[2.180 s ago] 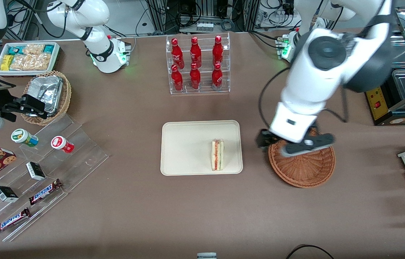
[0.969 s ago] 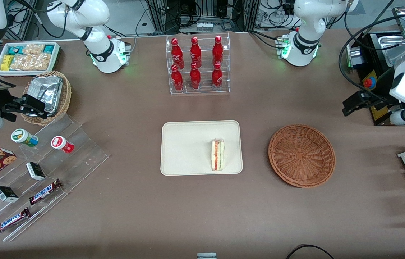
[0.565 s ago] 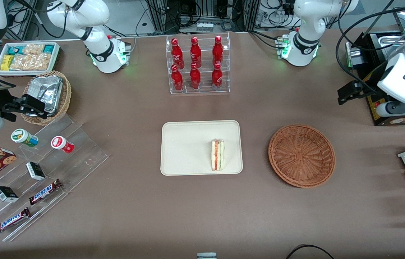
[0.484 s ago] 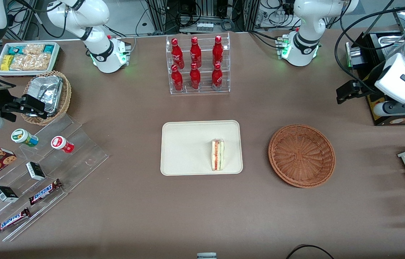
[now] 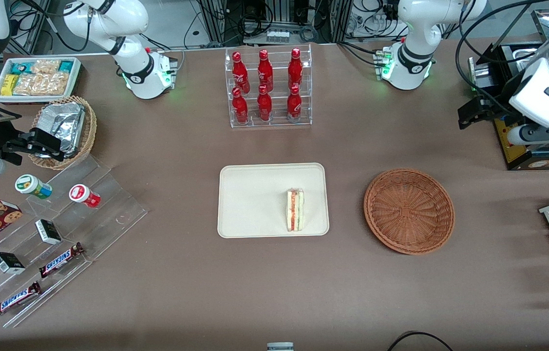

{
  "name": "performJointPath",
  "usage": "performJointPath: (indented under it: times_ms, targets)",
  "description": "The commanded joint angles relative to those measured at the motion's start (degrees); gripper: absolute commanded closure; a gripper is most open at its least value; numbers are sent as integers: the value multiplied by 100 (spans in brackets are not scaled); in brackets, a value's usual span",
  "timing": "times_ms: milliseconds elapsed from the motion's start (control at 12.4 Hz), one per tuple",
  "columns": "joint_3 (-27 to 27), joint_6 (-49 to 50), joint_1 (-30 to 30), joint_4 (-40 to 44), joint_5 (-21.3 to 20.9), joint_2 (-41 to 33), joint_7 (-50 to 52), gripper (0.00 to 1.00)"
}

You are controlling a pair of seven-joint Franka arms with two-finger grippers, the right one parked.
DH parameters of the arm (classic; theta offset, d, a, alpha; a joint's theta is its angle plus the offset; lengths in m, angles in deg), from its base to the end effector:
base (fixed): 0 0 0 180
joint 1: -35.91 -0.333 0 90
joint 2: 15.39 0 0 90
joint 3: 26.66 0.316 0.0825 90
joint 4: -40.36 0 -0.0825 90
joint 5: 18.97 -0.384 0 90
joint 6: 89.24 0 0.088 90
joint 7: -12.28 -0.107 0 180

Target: Place sandwich from basket to tray

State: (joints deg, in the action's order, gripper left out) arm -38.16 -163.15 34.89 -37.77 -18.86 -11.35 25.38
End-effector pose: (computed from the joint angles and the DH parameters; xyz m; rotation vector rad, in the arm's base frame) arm 0.5367 -0.0946 0.6587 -3.1193 -0.0699 0.2235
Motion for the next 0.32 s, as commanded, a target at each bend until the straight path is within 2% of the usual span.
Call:
performJointPath:
  times_ms: [0, 242]
  targets:
    - [104, -1, 85, -535, 51, -438, -123, 0]
    - [113, -18, 181, -641, 7, -413, -123, 0]
